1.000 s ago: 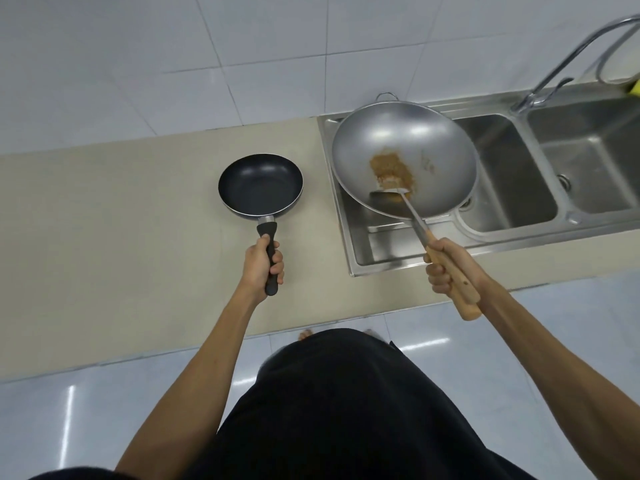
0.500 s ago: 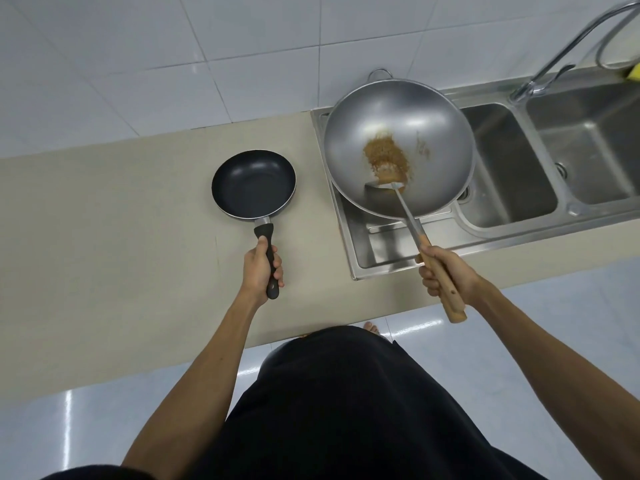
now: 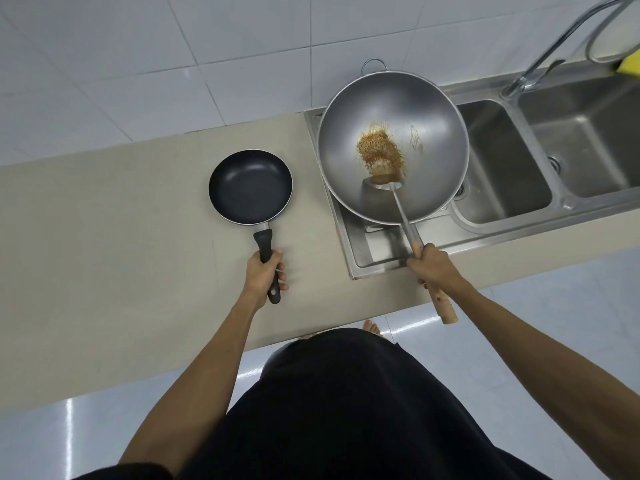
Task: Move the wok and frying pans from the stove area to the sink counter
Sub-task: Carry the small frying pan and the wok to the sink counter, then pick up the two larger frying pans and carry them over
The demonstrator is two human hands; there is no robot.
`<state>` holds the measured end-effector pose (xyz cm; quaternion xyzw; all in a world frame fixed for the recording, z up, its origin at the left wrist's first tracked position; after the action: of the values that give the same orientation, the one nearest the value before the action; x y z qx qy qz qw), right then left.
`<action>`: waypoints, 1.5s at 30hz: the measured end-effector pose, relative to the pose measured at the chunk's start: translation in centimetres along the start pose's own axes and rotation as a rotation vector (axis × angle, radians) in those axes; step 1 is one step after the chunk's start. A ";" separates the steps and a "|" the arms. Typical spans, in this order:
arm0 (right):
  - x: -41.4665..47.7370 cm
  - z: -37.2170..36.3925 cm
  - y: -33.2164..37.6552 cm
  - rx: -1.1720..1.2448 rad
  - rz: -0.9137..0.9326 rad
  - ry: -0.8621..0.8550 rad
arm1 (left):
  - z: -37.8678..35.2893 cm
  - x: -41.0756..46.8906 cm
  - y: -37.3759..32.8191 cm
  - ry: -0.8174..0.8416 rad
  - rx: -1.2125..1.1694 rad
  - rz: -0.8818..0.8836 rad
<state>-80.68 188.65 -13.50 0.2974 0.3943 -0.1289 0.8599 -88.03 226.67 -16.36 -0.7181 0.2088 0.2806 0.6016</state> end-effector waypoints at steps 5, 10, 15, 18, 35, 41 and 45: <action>-0.4 -0.5 0.2 -0.124 -0.011 -0.045 | 0.1 -0.3 0.2 -0.030 0.086 0.009; -0.8 -1.0 0.1 -0.150 -0.037 -0.060 | 0.1 -1.3 1.1 -0.064 0.120 0.018; -1.6 -1.5 -0.3 -0.152 -0.054 -0.049 | -0.1 -3.0 2.1 -0.095 0.142 0.050; -2.1 -1.4 -0.8 -0.148 -0.030 -0.041 | -0.7 -4.4 3.0 -0.115 0.143 0.050; -8.6 10.0 -14.1 -0.145 0.262 0.002 | -23.7 -10.3 2.9 -0.178 0.348 -0.224; -11.9 21.2 -25.4 -0.203 0.181 -0.146 | -41.5 -8.3 -3.7 0.131 1.062 -0.425; -13.4 29.4 -33.2 -0.249 0.067 -0.256 | -52.9 -7.4 -6.1 0.230 1.440 -0.502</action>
<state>-86.97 144.23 -1.98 0.1827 0.2845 -0.0873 0.9370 -81.70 175.65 -0.70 -0.2002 0.2322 -0.1457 0.9406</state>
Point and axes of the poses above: each hand's wrist, its own x-axis towards the middle knuckle, its own z-axis out of the back of the hand, y = z × x, the point moved 7 cm from there along x, towards the middle knuckle, and after that the axes turned 15 degrees about y, right-handed, at the moved point
